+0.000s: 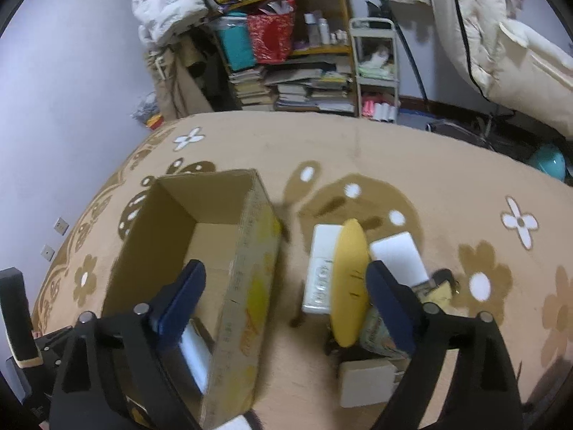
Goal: Organize rigid objects
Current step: 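Lower the power bank into the box beside the remote and release, then move the right tool over the pile and grasp the white charger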
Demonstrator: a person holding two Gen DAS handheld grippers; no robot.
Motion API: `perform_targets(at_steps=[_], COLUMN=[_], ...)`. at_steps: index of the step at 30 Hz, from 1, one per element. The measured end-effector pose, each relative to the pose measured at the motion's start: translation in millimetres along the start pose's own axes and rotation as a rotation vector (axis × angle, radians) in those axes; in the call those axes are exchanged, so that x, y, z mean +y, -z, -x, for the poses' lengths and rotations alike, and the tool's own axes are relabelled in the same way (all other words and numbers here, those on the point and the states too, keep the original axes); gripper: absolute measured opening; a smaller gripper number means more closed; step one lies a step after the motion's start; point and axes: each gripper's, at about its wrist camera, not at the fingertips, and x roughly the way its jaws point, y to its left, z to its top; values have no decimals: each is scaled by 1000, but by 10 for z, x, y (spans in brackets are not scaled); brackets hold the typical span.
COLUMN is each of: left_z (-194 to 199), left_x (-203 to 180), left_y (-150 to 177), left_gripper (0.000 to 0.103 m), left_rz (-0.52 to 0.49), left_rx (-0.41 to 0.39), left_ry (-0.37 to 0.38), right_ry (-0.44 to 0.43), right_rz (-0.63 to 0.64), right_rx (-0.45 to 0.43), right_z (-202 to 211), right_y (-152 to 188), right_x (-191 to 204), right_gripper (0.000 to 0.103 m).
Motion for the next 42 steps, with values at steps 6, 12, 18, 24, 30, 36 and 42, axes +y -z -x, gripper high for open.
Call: perform_targets(at_steps=[6,12,18,24,30,36,42], left_z=[0,0,-1,-1,-1,0,0], left_x=[1,2,7,19,17,18,20], left_y=[-2,-2,1,4,-3,-3,-5], left_gripper=[11,11,11,11,11,11,11], left_rz=[-1,1,-1,3,5,6,4], left_rx=[0,0,0,1,3,3,3], left_ry=[-1,0,-2,6,9,9,8], right_ry=[53,137,119,163,205,207,166], right_rz=[14,12,-26,-30,-50,-58,-52], right_rx=[39,59,139,229,329,399,443], right_z=[-17,-43,-121,-243,-381,-458,-559], right_y=[95,183,322,457,568,660,757], right_x=[-147,-231,-312,-393,-531,-585,-569], right_gripper=[98,98,98,98,95,86,67])
